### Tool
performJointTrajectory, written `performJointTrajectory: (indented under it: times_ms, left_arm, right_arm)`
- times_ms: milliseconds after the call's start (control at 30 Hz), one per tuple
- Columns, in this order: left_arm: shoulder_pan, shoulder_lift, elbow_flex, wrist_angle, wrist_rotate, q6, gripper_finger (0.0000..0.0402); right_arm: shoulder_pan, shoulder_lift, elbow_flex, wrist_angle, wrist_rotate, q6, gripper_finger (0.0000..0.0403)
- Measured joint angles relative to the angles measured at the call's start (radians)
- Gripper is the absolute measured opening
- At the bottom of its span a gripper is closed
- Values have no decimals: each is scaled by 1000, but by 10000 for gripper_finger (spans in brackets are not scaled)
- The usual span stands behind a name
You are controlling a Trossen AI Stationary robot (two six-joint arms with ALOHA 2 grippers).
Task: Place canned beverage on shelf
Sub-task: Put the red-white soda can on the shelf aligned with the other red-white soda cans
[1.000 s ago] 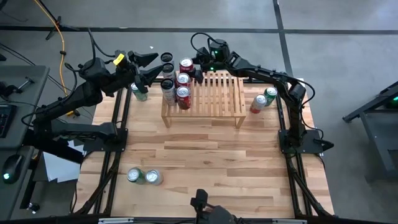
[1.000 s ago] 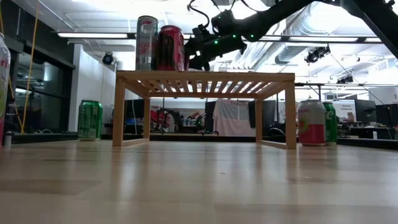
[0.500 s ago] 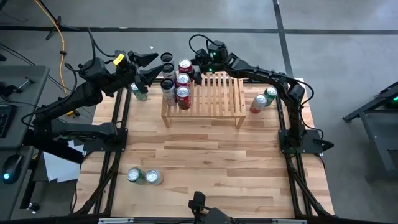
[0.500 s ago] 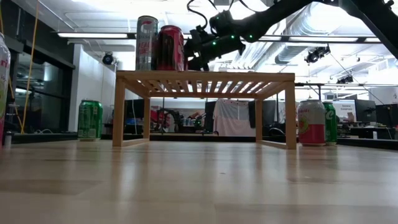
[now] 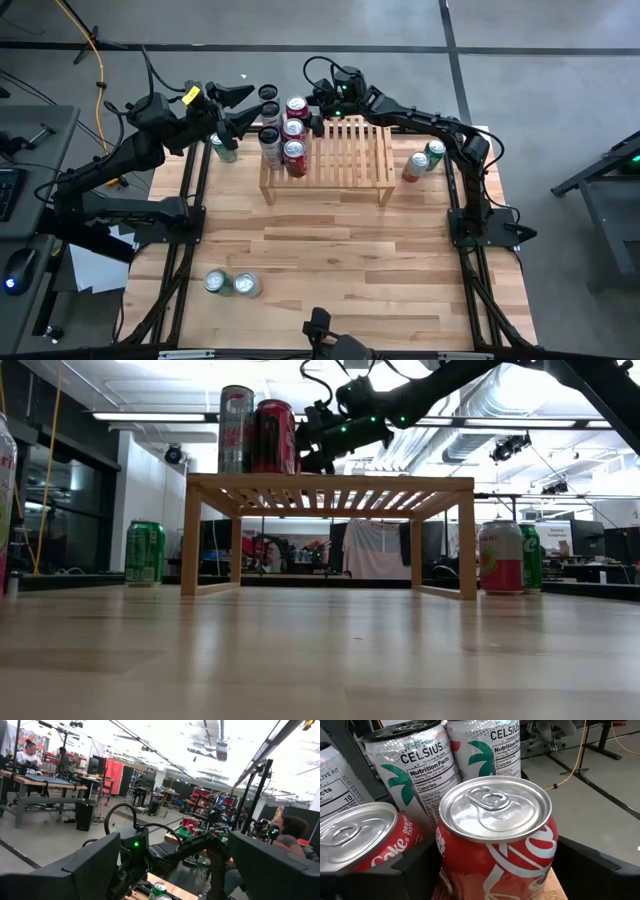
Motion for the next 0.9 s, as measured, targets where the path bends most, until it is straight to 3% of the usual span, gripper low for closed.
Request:
performJointTrajectory:
  times_ms: [400, 900]
  left_arm:
    - [0, 0, 0, 0, 0, 0, 360]
    - [0, -1, 0, -1, 0, 4, 360]
  right_arm:
    - [-6, 0, 0, -2, -3, -4, 392]
    - [-105, -59, 0, -70, -10, -44, 396]
